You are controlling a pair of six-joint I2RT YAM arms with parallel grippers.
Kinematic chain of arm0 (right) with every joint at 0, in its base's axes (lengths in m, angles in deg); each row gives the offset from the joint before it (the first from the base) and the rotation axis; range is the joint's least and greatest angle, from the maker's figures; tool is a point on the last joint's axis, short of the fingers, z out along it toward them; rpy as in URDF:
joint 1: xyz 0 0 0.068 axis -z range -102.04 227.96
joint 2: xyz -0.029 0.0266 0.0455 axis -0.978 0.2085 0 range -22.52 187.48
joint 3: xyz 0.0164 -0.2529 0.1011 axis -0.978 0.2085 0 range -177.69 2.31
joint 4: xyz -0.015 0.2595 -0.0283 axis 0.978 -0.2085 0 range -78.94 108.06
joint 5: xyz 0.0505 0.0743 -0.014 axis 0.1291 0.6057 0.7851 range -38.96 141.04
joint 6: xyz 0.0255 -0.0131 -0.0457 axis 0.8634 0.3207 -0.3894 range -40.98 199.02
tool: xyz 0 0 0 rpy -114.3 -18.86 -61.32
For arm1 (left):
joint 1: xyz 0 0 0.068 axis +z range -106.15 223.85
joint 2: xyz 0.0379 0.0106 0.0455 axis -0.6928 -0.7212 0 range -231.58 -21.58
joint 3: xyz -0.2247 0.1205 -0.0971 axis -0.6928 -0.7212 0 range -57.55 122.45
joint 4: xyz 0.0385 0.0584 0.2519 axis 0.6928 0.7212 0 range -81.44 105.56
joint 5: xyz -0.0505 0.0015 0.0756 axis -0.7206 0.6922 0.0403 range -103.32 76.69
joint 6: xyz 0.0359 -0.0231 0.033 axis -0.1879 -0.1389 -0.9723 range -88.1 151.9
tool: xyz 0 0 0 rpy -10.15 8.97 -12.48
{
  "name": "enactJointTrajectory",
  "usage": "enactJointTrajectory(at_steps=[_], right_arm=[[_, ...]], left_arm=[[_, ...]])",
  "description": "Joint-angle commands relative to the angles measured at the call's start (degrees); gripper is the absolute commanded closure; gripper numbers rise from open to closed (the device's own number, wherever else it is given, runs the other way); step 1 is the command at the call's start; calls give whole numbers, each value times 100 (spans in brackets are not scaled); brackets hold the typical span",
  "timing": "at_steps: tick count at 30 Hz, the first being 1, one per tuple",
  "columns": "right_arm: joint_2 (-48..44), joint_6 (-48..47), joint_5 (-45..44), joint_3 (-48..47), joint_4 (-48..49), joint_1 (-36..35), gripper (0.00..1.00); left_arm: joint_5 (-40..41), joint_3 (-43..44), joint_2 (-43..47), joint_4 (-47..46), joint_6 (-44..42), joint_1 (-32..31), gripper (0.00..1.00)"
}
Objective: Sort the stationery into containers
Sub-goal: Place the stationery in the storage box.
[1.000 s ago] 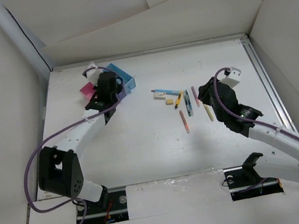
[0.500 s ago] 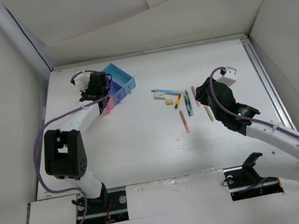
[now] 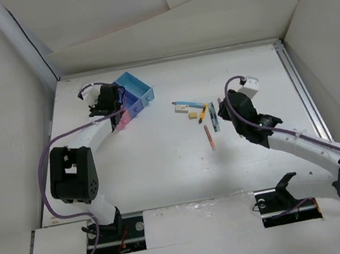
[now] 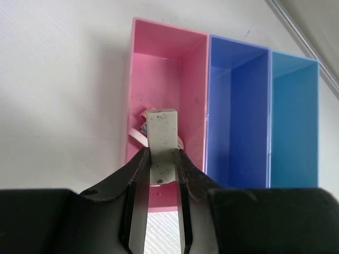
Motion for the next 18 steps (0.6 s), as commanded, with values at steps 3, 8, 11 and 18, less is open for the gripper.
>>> enactJointTrajectory(at_steps=[3, 8, 11, 18], right_arm=[[682, -48, 150, -485, 249, -49, 77], [1096, 14, 202, -767, 249, -189, 87], [1457, 83, 203, -986, 249, -321, 72], [2318, 32, 54, -1470, 301, -514, 34]], left_arm=[[128, -101, 94, -209, 17, 18, 79], [128, -120, 94, -209, 201, 18, 73], [58, -302, 234, -340, 254, 18, 68], [-108, -644, 671, -577, 307, 18, 66]])
